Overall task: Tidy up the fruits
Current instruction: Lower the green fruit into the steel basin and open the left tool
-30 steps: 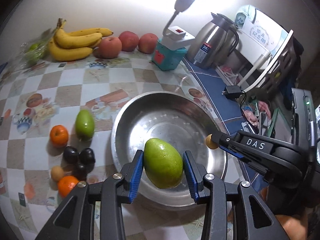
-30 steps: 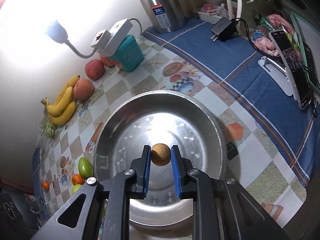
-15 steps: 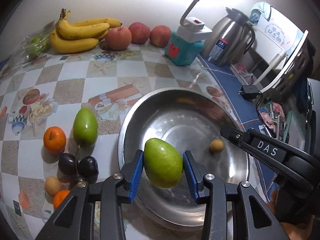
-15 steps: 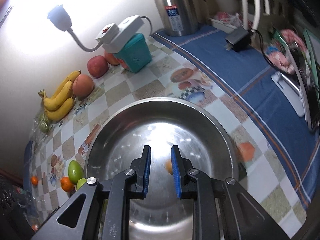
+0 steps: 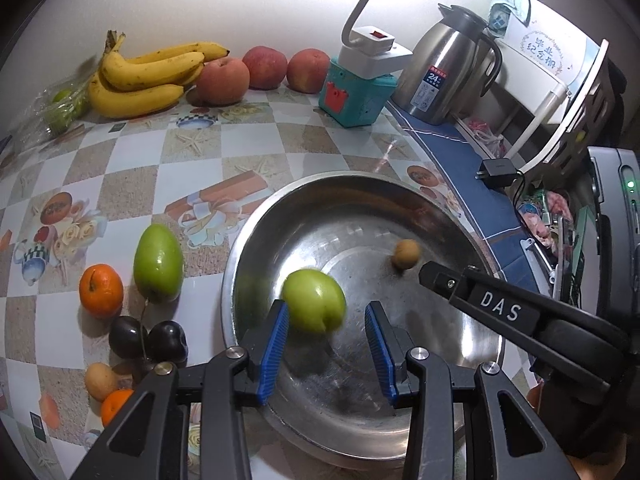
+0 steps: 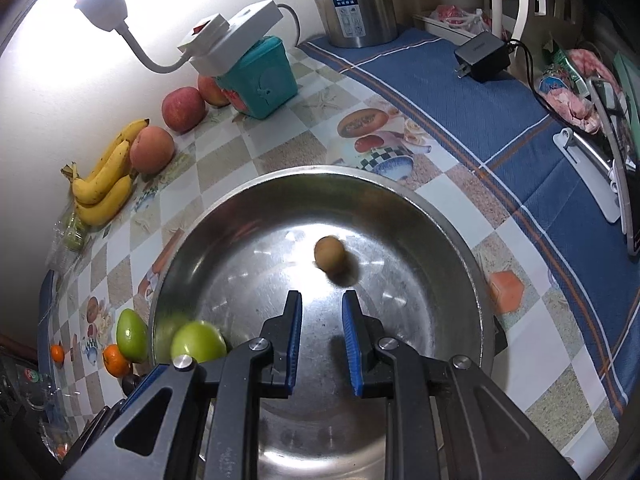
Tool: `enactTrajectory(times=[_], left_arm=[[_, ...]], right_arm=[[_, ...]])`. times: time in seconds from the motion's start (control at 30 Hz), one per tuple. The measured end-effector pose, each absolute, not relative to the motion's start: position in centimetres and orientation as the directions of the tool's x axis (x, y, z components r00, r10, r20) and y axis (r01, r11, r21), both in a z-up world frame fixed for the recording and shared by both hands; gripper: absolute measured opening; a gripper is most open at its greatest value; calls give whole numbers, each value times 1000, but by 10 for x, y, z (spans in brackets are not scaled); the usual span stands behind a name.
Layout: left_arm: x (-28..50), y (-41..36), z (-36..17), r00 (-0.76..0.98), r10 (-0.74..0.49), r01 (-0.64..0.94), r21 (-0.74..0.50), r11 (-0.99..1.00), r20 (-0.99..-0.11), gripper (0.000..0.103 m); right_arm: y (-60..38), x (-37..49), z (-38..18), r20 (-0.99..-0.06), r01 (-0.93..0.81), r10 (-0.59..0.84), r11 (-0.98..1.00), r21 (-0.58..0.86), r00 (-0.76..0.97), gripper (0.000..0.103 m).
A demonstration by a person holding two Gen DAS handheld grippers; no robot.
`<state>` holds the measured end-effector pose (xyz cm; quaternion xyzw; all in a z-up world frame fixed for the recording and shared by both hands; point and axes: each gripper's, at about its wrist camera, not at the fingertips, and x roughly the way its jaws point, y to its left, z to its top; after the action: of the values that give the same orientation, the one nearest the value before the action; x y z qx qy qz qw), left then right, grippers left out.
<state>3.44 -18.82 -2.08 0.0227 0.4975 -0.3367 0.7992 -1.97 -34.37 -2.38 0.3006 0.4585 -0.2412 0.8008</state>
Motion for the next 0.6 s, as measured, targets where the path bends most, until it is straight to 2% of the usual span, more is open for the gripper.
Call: enactTrajectory(times=[0.33, 0.6], left_arm=[[34, -185, -2, 292, -526, 561, -302, 771, -799, 45], [43, -172, 9, 350, -450, 499, -243, 832, -822, 55]], right_arm=[[-338, -19, -13, -870, 646, -114, 717, 262, 479, 22], [-329, -19, 3, -856, 620, -117, 739, 264, 503, 22]])
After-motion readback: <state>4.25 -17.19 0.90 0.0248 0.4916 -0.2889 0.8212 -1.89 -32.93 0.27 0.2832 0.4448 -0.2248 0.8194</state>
